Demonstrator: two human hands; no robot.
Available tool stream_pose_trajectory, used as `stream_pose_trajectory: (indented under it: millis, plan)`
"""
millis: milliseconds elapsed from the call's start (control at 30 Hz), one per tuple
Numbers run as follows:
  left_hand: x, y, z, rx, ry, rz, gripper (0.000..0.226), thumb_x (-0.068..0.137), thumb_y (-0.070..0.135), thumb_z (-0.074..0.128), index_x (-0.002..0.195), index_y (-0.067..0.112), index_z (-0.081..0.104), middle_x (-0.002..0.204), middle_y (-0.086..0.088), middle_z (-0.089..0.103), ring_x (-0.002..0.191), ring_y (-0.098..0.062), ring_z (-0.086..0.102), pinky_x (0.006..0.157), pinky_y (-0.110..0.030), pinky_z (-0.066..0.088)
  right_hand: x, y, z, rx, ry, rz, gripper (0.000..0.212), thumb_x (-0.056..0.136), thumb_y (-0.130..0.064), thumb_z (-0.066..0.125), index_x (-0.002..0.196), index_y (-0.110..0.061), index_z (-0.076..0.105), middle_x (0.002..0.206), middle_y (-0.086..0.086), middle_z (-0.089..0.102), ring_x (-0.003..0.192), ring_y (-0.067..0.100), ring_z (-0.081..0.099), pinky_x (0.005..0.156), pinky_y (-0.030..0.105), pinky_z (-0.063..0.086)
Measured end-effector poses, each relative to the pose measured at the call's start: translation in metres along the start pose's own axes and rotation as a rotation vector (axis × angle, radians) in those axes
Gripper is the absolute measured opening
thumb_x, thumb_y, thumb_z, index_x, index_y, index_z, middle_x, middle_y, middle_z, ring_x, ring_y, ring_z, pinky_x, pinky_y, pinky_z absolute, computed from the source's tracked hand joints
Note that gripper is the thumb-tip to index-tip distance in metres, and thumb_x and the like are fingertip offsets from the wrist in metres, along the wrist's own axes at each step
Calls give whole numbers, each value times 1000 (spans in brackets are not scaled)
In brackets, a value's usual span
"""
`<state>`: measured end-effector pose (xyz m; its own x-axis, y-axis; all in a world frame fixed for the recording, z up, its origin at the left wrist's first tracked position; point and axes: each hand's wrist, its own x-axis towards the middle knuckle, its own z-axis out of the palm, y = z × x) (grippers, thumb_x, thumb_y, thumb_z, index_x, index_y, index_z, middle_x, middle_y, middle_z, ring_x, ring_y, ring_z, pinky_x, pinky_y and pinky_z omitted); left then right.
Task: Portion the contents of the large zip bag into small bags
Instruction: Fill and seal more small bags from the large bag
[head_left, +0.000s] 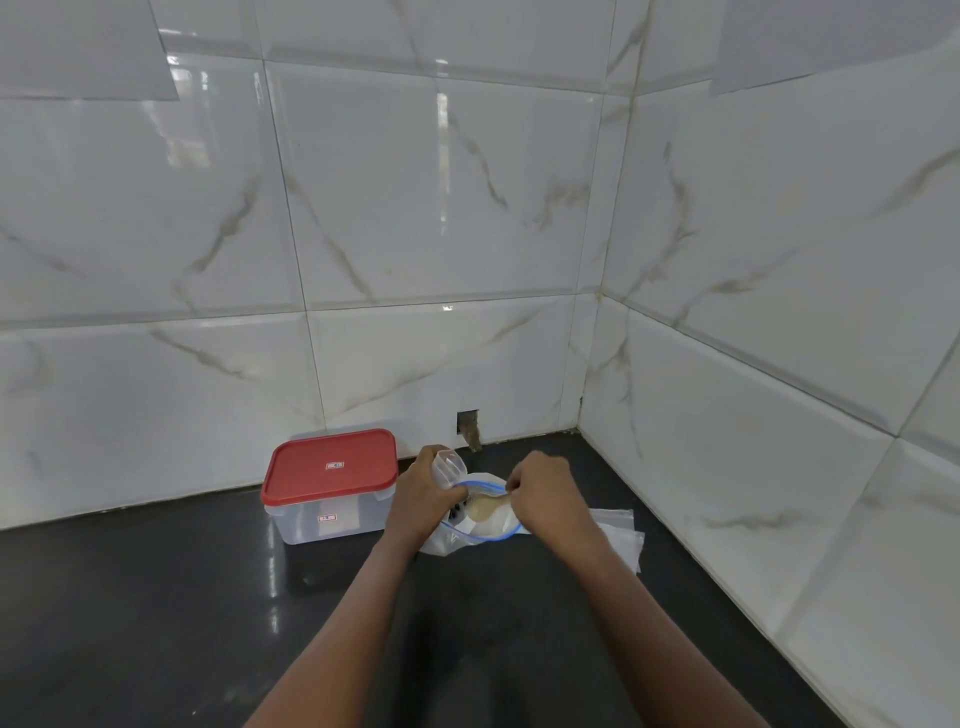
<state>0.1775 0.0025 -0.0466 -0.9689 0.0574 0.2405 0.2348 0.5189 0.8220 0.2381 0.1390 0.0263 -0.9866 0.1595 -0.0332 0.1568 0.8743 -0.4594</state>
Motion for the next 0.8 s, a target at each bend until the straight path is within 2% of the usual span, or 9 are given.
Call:
stream_pose_trajectory:
  millis: [100,233,367,433,500,567,633,700,800]
  plan:
    - [2,-2,0,33,4,19,44,75,19,71,113,17,49,99,6,56,88,-11,54,72,-19,41,3,0,29,24,-32,39,36,93,-5,51,129,-4,54,128,14,55,108,23,61,87,24,47]
    - [5,-9,-2,56,16,16,43,76,23,70,114,19,51,100,3,59,88,-13,55,74,-21,41,9,-1,59,76,-104,-8,32,95,-2,41,123,0,56,124,15,59,114,24,57,91,26,45]
    - [5,-9,-4,49,21,20,41,77,20,68,114,17,52,97,4,58,87,-13,55,73,-20,39,26,-8,73,243,-141,118,31,98,-6,38,123,0,55,126,14,58,108,21,57,85,27,44]
    - [5,-9,-3,60,18,27,38,77,18,68,112,16,53,95,4,59,84,-11,54,71,-19,39,35,-11,77,344,-169,193,33,97,-8,42,127,-1,53,132,14,54,114,22,55,89,27,43]
    - [7,-10,-2,61,15,32,39,76,18,69,111,15,53,97,2,61,84,-11,56,72,-19,42,42,-15,82,557,-216,282,38,97,-8,43,133,-2,48,137,13,51,126,23,50,97,25,42]
    - [10,-12,-1,71,11,36,39,76,19,70,112,16,53,97,3,61,85,-11,57,73,-20,44,49,-20,90,864,-167,449,38,99,-8,39,136,-4,45,138,14,50,127,24,49,97,22,42]
    - [12,-13,-2,78,6,44,39,76,20,69,111,17,52,95,6,59,85,-11,57,73,-20,45,54,-22,96,984,-105,589,33,99,-8,39,131,-6,48,127,17,54,120,30,52,97,33,49]
    - [15,-13,-4,82,2,50,39,77,20,69,112,17,52,95,8,57,85,-11,56,74,-20,45,57,-17,101,1106,-104,646,29,97,-7,42,125,-6,50,114,17,55,115,33,54,90,38,51]
    - [18,-14,-7,106,-4,54,43,79,23,69,116,15,50,99,7,56,88,-11,55,77,-20,45,52,-20,91,1258,-94,685,26,97,-3,42,122,-3,50,115,18,55,113,32,55,68,31,50]
